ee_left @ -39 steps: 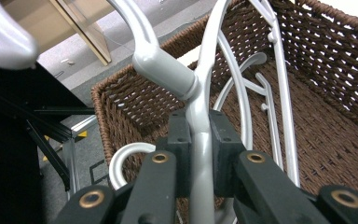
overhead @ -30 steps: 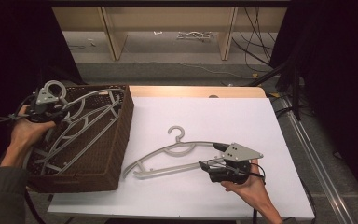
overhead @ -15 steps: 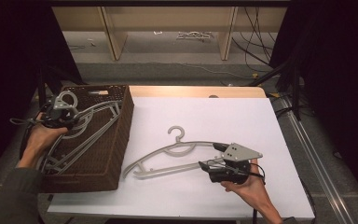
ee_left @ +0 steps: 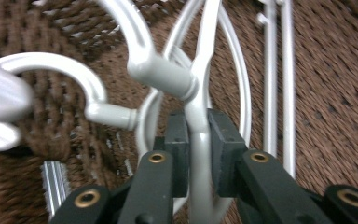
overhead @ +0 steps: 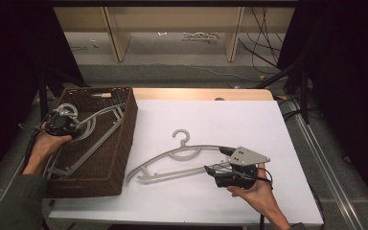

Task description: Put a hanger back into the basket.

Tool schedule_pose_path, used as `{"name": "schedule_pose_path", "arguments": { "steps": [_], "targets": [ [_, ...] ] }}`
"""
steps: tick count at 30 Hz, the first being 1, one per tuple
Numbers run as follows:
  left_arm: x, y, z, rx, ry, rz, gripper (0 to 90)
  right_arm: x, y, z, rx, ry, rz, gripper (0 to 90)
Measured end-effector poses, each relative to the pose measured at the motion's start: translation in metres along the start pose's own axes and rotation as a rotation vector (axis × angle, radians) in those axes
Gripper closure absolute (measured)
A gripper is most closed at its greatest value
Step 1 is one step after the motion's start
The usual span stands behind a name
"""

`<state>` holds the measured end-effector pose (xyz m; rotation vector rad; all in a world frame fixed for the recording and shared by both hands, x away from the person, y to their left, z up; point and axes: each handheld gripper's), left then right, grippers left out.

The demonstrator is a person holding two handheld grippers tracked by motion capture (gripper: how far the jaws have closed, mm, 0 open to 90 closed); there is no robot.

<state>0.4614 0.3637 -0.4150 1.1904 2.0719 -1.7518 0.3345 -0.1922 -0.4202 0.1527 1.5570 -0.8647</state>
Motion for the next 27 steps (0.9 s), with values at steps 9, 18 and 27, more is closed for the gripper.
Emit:
{"name": "schedule_pose_path", "arguments": {
  "steps": [9,18,27],
  "targets": [
    [0.002,-0.026,-0.009,-0.042,-0.134,0.068,59.8,0.001,0.0,0.001,0.0,-0.002,-0.002,22.4],
    [0.004,-0.06,0.002,-0.067,-0.231,0.188,40.5,0.0,0.0,0.001,-0.002,-0.001,-0.006,22.3],
    [0.008,-0.086,0.025,0.03,-0.302,0.326,32.2,0.0,-0.001,0.0,0.001,0.001,0.006,22.2]
  ]
}}
Point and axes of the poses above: each handheld gripper's, and its own axes: y roughly forward along the jaws, x roughly out of its underside, z roughly to its right, and after that the axes turned 4 degrees about -x, right-handed
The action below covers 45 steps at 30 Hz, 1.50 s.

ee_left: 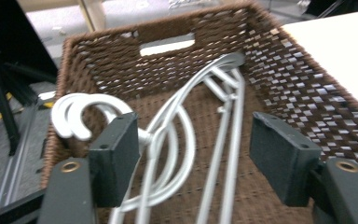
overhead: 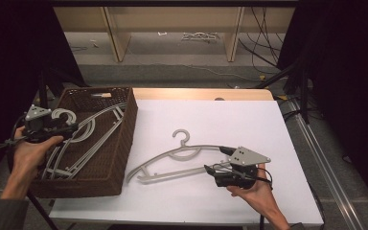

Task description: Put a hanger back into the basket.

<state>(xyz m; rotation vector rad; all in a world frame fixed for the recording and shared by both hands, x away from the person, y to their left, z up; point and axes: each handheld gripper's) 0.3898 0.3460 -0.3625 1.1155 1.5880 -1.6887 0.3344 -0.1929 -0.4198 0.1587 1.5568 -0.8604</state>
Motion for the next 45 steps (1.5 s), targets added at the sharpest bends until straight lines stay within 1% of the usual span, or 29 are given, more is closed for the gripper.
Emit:
{"name": "schedule_pose_path", "arguments": {
  "steps": [1,2,3,6,7,11,12,15,16,17,18,22,24,26,29,32,33,34,35,37,39,40,41,42,43,44,45],
  "targets": [
    [0.001,-0.003,0.004,0.017,0.003,0.014,31.4,0.0,0.0,0.0,-0.003,0.004,0.001,22.2],
    [0.002,-0.006,0.008,0.028,0.002,0.025,30.6,0.0,0.001,0.0,0.004,0.006,0.007,22.2],
    [0.003,-0.01,0.013,0.038,0.003,0.039,30.1,0.0,0.0,0.0,0.001,0.006,0.004,22.2],
    [0.006,-0.022,0.029,0.074,0.01,0.093,28.9,0.0,0.0,-0.001,0.0,0.02,0.005,22.0],
    [0.007,-0.027,0.037,0.082,0.011,0.111,28.3,0.0,0.0,0.0,0.001,0.008,0.008,21.9],
    [0.013,-0.039,0.058,0.12,0.031,0.153,27.3,0.0,0.0,-0.001,0.006,0.009,0.015,21.7],
    [0.014,-0.042,0.063,0.13,0.035,0.162,27.1,0.0,0.0,-0.002,0.0,0.02,0.013,21.6],
    [0.02,-0.047,0.08,0.128,0.078,0.186,27.1,0.0,-0.001,-0.002,0.003,0.024,0.014,21.4],
    [0.022,-0.049,0.086,0.142,0.09,0.181,26.7,0.0,0.0,-0.002,0.007,0.024,0.02,21.4],
    [0.024,-0.051,0.09,0.152,0.094,0.182,26.3,0.0,0.0,-0.002,0.006,0.026,0.022,21.4],
    [0.025,-0.051,0.094,0.156,0.1,0.184,26.4,0.0,0.0,-0.002,0.007,0.025,0.021,21.4],
    [0.03,-0.052,0.108,0.203,0.106,0.185,26.1,0.0,0.0,-0.002,0.007,0.027,0.024,21.3],
    [0.033,-0.051,0.115,0.227,0.103,0.184,25.2,0.0,0.0,-0.002,0.006,0.026,0.017,21.2],
    [0.035,-0.051,0.12,0.241,0.099,0.192,24.4,0.001,0.0,-0.002,0.005,0.027,0.018,21.2],
    [0.037,-0.051,0.129,0.269,0.122,0.19,19.5,0.001,0.0,-0.002,0.003,0.029,0.021,21.0],
    [0.041,-0.05,0.139,0.301,0.112,0.209,19.0,0.002,0.001,-0.002,0.0,0.034,0.025,20.9],
    [0.042,-0.049,0.141,0.312,0.107,0.212,17.7,0.002,0.001,-0.001,0.009,0.023,0.032,20.7],
    [0.043,-0.049,0.145,0.322,0.108,0.219,17.4,0.002,0.002,-0.001,0.005,0.024,0.032,20.5],
    [0.045,-0.048,0.147,0.326,0.114,0.223,17.2,0.002,0.002,-0.001,0.004,0.022,0.025,20.2],
    [0.049,-0.047,0.152,0.334,0.114,0.232,16.2,0.003,0.001,-0.001,0.002,0.026,0.028,20.1],
    [0.053,-0.046,0.158,0.366,0.097,0.24,16.1,0.003,0.001,-0.002,0.005,0.036,0.03,19.7],
    [0.055,-0.045,0.16,0.373,0.094,0.254,16.2,0.002,0.0,-0.002,0.001,0.041,0.031,19.6],
    [0.057,-0.045,0.163,0.376,0.1,0.256,16.1,0.003,0.0,-0.002,0.003,0.042,0.039,19.6],
    [0.058,-0.046,0.165,0.37,0.124,0.264,16.1,0.003,0.0,-0.002,0.003,0.042,0.039,19.5],
    [0.06,-0.046,0.167,0.369,0.127,0.274,16.2,0.003,0.0,-0.002,0.003,0.042,0.038,19.5],
    [0.062,-0.046,0.168,0.367,0.13,0.274,16.2,0.003,0.0,-0.002,0.003,0.041,0.038,19.5],
    [0.065,-0.045,0.169,0.385,0.119,0.266,16.2,0.003,0.0,-0.002,0.004,0.04,0.037,19.5]
  ]
}}
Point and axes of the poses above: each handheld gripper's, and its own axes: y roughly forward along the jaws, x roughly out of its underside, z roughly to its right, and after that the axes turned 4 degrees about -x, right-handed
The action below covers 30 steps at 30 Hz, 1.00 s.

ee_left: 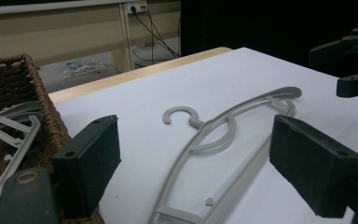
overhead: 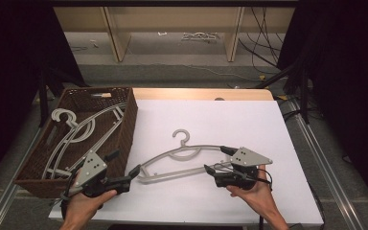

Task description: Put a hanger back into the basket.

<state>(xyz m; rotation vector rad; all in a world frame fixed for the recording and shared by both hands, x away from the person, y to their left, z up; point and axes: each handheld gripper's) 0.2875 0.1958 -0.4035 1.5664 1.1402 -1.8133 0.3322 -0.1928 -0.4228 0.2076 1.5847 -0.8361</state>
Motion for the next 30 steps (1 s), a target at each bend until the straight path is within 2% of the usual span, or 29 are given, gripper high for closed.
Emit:
{"name": "schedule_pose_path", "arguments": {
  "steps": [1,2,5,9,10,11,13,16,18,20,23,24,27,30],
  "targets": [
    [0.002,0.001,-0.001,0.009,0.01,0.005,16.2,0.0,0.0,0.0,-0.006,-0.002,-0.006,19.5],
    [0.005,0.002,0.001,0.001,0.001,-0.002,16.2,0.0,0.0,0.0,-0.006,-0.005,-0.004,19.5],
    [0.012,0.004,0.002,0.015,0.003,-0.01,16.2,0.0,0.001,0.0,0.005,-0.021,0.007,19.5],
    [0.018,0.005,0.008,0.003,0.036,-0.009,16.2,0.0,0.0,0.0,0.006,-0.021,0.009,19.5],
    [0.019,0.005,0.009,0.002,0.044,-0.017,16.2,0.0,0.0,0.0,-0.001,-0.011,-0.005,19.5],
    [0.02,0.005,0.01,0.007,0.034,-0.016,16.2,0.0,0.0,0.0,-0.005,-0.009,-0.009,19.4],
    [0.022,0.006,0.011,0.008,0.056,-0.017,16.2,0.001,0.0,0.001,-0.004,-0.011,-0.012,19.4],
    [0.025,0.006,0.014,0.005,0.042,-0.017,16.2,0.002,0.001,0.002,0.003,-0.024,-0.005,19.1],
    [0.025,0.007,0.013,0.009,0.036,-0.012,16.2,0.002,0.001,0.002,-0.004,-0.017,-0.023,18.4],
    [0.027,0.007,0.013,0.004,0.014,-0.009,16.3,0.002,0.003,0.003,0.004,-0.026,-0.019,18.0],
    [0.028,0.007,0.012,0.003,0.033,-0.01,16.2,0.001,0.007,0.005,0.003,-0.026,-0.034,17.3],
    [0.028,0.007,0.013,0.0,0.022,-0.007,16.3,0.001,0.008,0.007,-0.001,-0.022,-0.043,17.0],
    [0.028,0.008,0.013,0.007,0.033,-0.007,16.3,0.0,0.019,0.012,-0.003,-0.028,-0.08,16.3],
    [0.029,0.009,0.012,0.01,0.045,-0.012,16.3,-0.001,0.034,0.023,-0.011,-0.028,-0.168,16.2]
  ]
}}
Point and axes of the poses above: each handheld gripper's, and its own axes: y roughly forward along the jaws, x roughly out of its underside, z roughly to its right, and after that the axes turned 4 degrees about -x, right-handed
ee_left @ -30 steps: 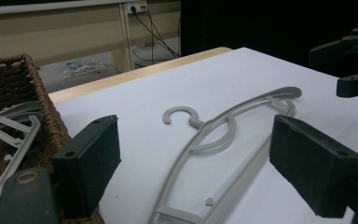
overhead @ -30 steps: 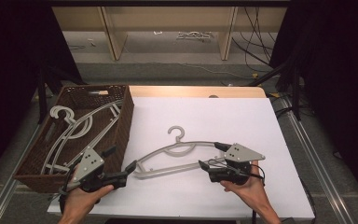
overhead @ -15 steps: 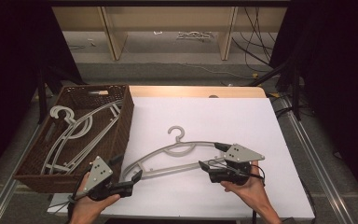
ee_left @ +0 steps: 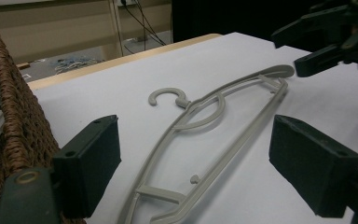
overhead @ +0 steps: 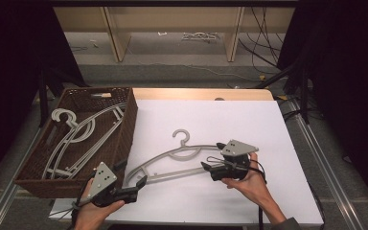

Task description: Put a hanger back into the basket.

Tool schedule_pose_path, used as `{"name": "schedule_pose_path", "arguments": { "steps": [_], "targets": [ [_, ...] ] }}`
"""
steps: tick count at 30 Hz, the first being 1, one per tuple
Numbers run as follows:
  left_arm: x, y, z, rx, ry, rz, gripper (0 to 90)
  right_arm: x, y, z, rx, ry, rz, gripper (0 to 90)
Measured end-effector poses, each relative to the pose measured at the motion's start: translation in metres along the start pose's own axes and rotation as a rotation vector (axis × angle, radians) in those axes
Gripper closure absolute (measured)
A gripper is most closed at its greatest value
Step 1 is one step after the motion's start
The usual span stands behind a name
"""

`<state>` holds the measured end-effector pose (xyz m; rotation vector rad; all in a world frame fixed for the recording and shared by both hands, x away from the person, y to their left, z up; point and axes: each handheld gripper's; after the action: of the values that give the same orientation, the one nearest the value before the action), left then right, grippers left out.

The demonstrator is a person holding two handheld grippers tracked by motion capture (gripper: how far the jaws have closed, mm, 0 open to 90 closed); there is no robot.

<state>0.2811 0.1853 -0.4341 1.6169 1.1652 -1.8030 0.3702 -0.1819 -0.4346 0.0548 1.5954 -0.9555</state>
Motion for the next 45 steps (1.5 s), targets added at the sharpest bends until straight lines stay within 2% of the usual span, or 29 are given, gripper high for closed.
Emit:
{"name": "schedule_pose_path", "arguments": {
  "steps": [3,6,7,8,11,13,14,16,19,21,24,26,28,31,34,38,39,42,45],
  "targets": [
    [0.0,0.001,-0.001,0.005,0.012,-0.001,16.3,-0.006,0.018,0.014,0.006,-0.033,-0.066,16.8],
    [0.001,0.002,-0.001,0.013,0.021,0.002,16.3,-0.014,0.032,0.024,-0.008,-0.029,-0.13,19.3],
    [0.001,0.001,-0.001,0.007,0.017,-0.008,16.3,-0.016,0.039,0.029,-0.014,-0.049,-0.156,20.3],
    [0.001,0.002,-0.001,0.016,0.006,0.003,16.3,-0.017,0.043,0.031,-0.021,-0.054,-0.173,21.3],
    [0.001,0.001,-0.001,0.007,-0.001,-0.004,16.4,-0.02,0.058,0.038,-0.042,-0.081,-0.23,23.8],
    [0.001,0.0,-0.003,0.006,0.008,-0.002,16.4,-0.022,0.062,0.044,-0.044,-0.092,-0.244,26.0],
    [0.001,0.0,-0.003,0.006,0.011,-0.004,16.4,-0.023,0.065,0.048,-0.046,-0.082,-0.247,26.0],
    [0.001,0.0,-0.002,0.001,-0.008,-0.004,16.4,-0.024,0.069,0.055,-0.054,-0.088,-0.255,26.5],
    [0.001,0.0,-0.002,0.001,-0.003,-0.008,16.5,-0.024,0.075,0.06,-0.053,-0.069,-0.274,27.6],
    [0.001,0.001,-0.002,0.002,-0.002,-0.009,16.6,-0.023,0.079,0.063,-0.055,-0.103,-0.304,28.4],
    [0.001,0.0,-0.002,0.006,-0.01,-0.006,16.6,-0.022,0.083,0.066,-0.054,-0.093,-0.347,29.1],
    [0.001,0.0,-0.003,0.009,0.003,-0.004,16.6,-0.021,0.088,0.07,-0.062,-0.125,-0.369,30.7],
    [0.001,0.0,-0.003,0.009,0.003,-0.003,16.5,-0.021,0.091,0.072,-0.069,-0.101,-0.381,31.7],
    [0.001,0.001,-0.003,0.007,-0.011,-0.005,16.5,-0.019,0.095,0.073,-0.086,-0.114,-0.432,34.4],
    [0.0,0.0,-0.005,0.004,0.0,-0.005,16.5,-0.019,0.098,0.073,-0.11,-0.12,-0.458,38.0],
    [0.001,0.0,-0.005,0.009,0.006,-0.005,16.6,-0.019,0.098,0.074,-0.124,-0.094,-0.47,47.0],
    [0.001,0.0,-0.005,0.01,-0.001,-0.004,16.5,-0.02,0.098,0.075,-0.133,-0.073,-0.479,48.7],
    [0.001,0.0,-0.005,0.012,0.004,-0.003,16.5,-0.018,0.098,0.077,-0.128,-0.072,-0.513,49.4],
    [0.001,0.001,-0.006,0.012,0.005,-0.003,16.5,-0.017,0.098,0.08,-0.149,-0.046,-0.508,50.7]
  ]
}}
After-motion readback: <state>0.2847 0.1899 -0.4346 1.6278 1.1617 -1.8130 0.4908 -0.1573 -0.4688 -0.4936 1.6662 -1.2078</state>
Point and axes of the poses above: each handheld gripper's, and its own axes: y roughly forward along the jaws, x roughly out of its underside, z roughly to its right, and after that the axes turned 4 degrees about -x, right-handed
